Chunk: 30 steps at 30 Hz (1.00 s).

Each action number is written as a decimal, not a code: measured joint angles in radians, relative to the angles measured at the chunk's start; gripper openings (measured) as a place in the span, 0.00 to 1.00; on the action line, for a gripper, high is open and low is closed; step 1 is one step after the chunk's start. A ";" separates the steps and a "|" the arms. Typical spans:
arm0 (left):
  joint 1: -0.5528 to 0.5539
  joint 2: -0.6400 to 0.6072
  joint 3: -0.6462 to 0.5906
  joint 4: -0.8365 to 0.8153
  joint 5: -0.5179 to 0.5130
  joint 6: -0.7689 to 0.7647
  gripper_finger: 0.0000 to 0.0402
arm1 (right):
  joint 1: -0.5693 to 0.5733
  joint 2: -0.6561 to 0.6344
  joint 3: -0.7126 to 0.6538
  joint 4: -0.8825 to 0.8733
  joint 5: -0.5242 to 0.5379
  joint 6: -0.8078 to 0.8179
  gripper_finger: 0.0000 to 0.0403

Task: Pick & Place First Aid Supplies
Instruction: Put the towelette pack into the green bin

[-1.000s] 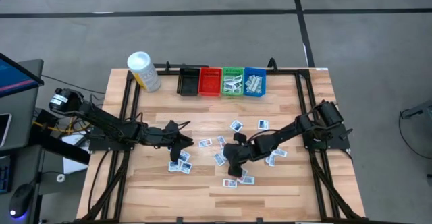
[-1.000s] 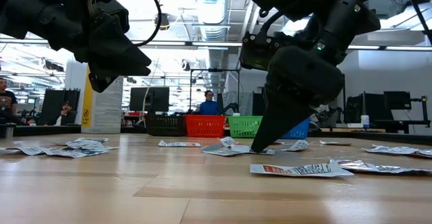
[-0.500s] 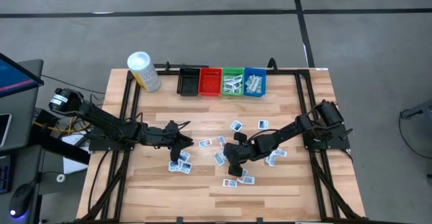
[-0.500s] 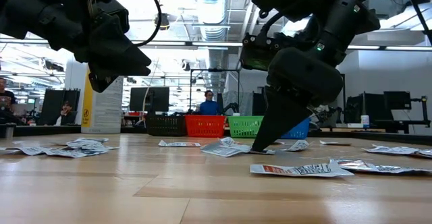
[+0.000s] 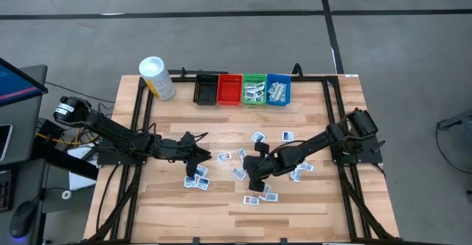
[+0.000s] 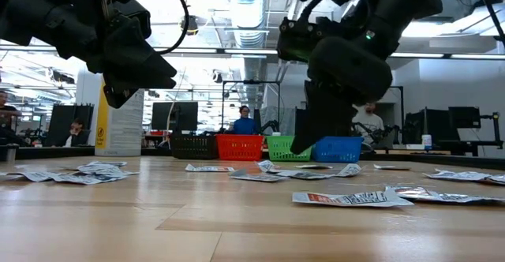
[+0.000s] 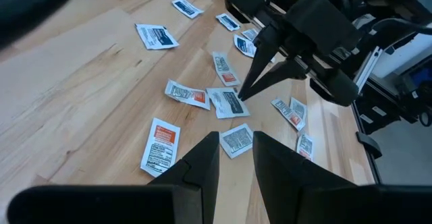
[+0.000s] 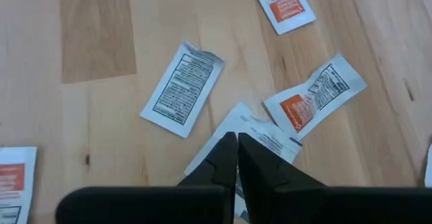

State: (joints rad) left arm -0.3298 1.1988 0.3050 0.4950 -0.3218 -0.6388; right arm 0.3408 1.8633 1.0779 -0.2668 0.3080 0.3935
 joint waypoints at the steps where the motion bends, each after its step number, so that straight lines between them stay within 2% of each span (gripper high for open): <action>1: 0.000 0.000 0.000 0.000 0.000 0.000 0.23 | 0.000 0.000 0.000 0.002 0.000 0.000 0.03; 5: 0.000 0.000 0.000 0.000 0.000 0.001 0.23 | -0.001 0.007 0.000 0.015 0.002 0.000 0.08; 14: 0.000 0.000 0.000 0.000 0.000 0.002 0.23 | 0.000 0.012 -0.020 0.010 0.007 0.016 0.32; 19: 0.000 0.000 0.000 0.000 0.000 0.002 0.23 | -0.003 0.058 -0.019 0.026 0.007 0.017 0.40; 25: -0.005 0.000 0.000 0.000 0.001 0.001 0.23 | -0.002 0.130 -0.015 0.066 -0.003 0.064 0.39; 30: -0.012 0.000 0.000 0.000 0.002 0.000 0.23 | 0.008 0.145 -0.015 0.069 -0.003 0.113 0.27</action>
State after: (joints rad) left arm -0.3416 1.1988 0.3050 0.4950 -0.3199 -0.6391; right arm 0.3493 2.0086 1.0630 -0.1975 0.3046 0.5069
